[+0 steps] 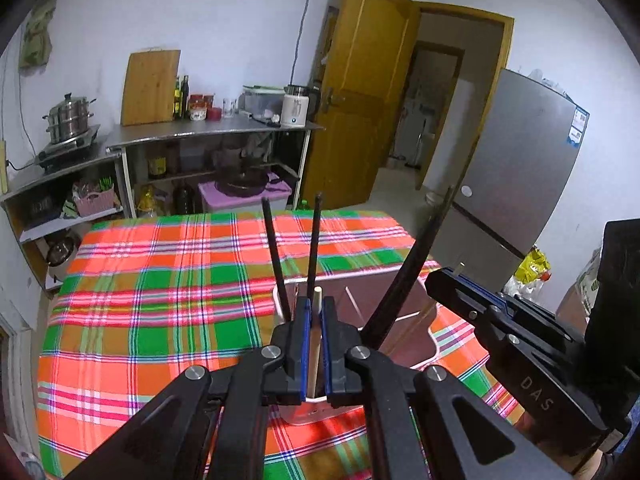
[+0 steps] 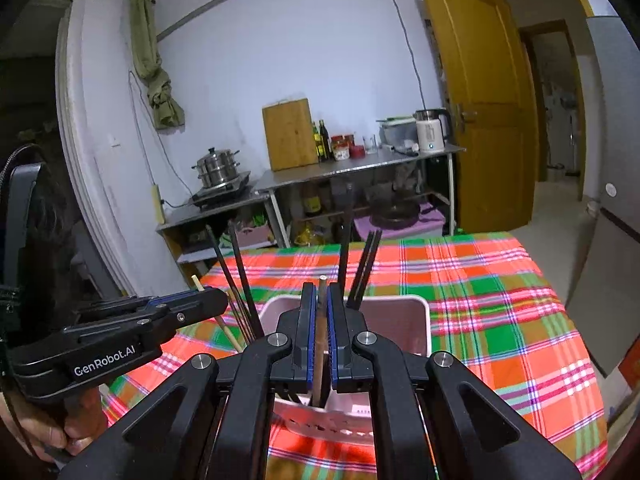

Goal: Organize utensils
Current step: 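Lower the wooden chopsticks into the basket and open both tools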

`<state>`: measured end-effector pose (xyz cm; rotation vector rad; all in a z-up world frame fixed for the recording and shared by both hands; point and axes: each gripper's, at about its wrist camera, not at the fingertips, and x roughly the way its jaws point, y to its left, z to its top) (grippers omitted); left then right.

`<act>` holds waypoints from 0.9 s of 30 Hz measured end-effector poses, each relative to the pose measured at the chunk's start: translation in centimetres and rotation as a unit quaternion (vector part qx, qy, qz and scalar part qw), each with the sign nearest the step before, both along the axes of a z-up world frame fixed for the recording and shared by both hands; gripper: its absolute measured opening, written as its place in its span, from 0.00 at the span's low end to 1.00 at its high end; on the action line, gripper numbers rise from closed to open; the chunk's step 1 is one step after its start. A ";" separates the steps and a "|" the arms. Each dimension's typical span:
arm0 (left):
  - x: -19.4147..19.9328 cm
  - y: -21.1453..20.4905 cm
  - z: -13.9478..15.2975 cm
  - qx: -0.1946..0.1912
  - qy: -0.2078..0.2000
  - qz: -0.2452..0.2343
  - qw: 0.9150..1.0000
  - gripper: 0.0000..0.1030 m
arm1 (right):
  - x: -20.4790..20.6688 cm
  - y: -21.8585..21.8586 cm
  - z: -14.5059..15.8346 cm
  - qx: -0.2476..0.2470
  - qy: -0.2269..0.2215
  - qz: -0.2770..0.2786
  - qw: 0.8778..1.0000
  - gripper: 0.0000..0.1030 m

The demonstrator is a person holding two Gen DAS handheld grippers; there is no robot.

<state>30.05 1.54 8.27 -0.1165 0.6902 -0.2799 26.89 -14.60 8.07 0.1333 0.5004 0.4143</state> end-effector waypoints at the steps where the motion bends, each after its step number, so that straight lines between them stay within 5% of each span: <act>1: 0.0 0.0 -0.3 0.001 0.002 0.000 1.000 0.05 | 0.1 0.1 -0.3 -0.001 0.003 0.000 1.000 0.05; 9: -0.1 0.3 -0.8 -0.003 0.012 0.000 1.000 0.05 | 0.4 0.0 -0.5 -0.006 0.016 0.003 1.000 0.05; 27: -6.5 0.2 4.2 0.005 -0.044 0.003 0.999 0.06 | -4.5 -1.7 2.7 -0.012 -0.024 -0.004 1.000 0.14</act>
